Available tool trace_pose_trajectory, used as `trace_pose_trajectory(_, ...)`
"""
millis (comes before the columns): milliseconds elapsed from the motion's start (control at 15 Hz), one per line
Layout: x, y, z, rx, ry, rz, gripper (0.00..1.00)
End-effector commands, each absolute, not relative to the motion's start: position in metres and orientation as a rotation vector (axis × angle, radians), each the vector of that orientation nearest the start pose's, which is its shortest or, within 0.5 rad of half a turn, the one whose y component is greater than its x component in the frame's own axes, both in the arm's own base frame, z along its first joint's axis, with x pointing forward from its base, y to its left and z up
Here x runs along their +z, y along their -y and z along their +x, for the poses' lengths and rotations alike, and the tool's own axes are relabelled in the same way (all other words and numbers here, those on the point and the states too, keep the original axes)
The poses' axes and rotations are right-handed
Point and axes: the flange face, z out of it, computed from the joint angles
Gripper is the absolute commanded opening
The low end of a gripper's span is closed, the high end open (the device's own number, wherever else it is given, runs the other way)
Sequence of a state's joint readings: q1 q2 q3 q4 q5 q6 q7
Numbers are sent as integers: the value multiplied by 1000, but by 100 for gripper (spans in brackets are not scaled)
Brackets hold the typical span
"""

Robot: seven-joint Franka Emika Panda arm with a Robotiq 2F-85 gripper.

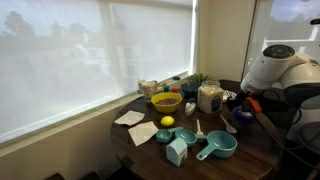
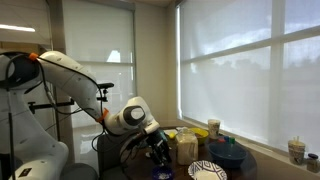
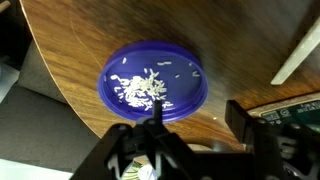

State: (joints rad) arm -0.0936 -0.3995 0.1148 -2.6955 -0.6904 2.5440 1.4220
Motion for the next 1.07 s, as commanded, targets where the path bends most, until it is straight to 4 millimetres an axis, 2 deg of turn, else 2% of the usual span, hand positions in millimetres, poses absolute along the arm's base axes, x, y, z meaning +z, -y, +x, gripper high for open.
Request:
trace_pose_trajectory(0, 371, -18, 406, -823, -1386, -2921, 46)
trace_pose_trajectory(333, 364, -21, 408, -801, -1372, -2930, 56)
trace_pose_trajectory(467, 361, -22, 408, -790, -1367, -2935, 54)
trace_pose_trajectory(533, 360, -22, 408, -787, -1365, -2938, 30)
trace_pose_trajectory(667, 359, -23, 409, -787, -1362, -2937, 25)
trace_pose_trajectory(867, 362, -23, 409, -798, -1358, -2928, 4)
trace_pose_trajectory(1000, 362, -23, 409, -801, -1355, -2923, 0)
